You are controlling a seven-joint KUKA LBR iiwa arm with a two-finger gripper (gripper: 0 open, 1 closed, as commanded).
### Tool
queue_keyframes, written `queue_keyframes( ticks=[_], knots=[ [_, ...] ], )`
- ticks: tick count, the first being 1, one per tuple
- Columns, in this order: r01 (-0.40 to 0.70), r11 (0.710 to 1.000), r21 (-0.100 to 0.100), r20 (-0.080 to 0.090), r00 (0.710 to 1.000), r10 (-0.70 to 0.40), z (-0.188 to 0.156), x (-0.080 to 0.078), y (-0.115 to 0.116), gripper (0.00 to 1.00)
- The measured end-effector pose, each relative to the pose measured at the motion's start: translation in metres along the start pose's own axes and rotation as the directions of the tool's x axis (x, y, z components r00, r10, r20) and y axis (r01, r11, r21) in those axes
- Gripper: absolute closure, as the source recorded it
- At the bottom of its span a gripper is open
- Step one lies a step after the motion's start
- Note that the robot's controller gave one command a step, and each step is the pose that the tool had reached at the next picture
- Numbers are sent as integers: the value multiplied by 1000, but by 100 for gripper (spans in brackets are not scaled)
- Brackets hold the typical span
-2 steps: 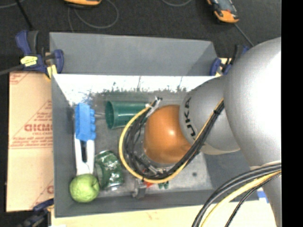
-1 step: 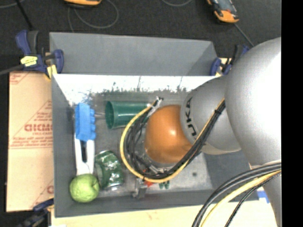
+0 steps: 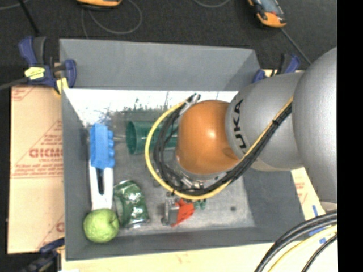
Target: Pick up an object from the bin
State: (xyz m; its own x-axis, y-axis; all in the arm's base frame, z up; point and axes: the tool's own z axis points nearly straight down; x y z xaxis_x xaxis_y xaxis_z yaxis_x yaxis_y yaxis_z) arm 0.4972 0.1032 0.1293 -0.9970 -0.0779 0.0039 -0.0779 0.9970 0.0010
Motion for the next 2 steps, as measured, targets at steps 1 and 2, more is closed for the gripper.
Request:
queue_keyframes(
  ticks=[1, 2],
  knots=[
    [5, 1000, 1, 7, 1000, -5, -40, -9, -18, 0],
    [9, 1000, 1, 11, 1000, -9, -19, -2, -69, 0]
  ],
)
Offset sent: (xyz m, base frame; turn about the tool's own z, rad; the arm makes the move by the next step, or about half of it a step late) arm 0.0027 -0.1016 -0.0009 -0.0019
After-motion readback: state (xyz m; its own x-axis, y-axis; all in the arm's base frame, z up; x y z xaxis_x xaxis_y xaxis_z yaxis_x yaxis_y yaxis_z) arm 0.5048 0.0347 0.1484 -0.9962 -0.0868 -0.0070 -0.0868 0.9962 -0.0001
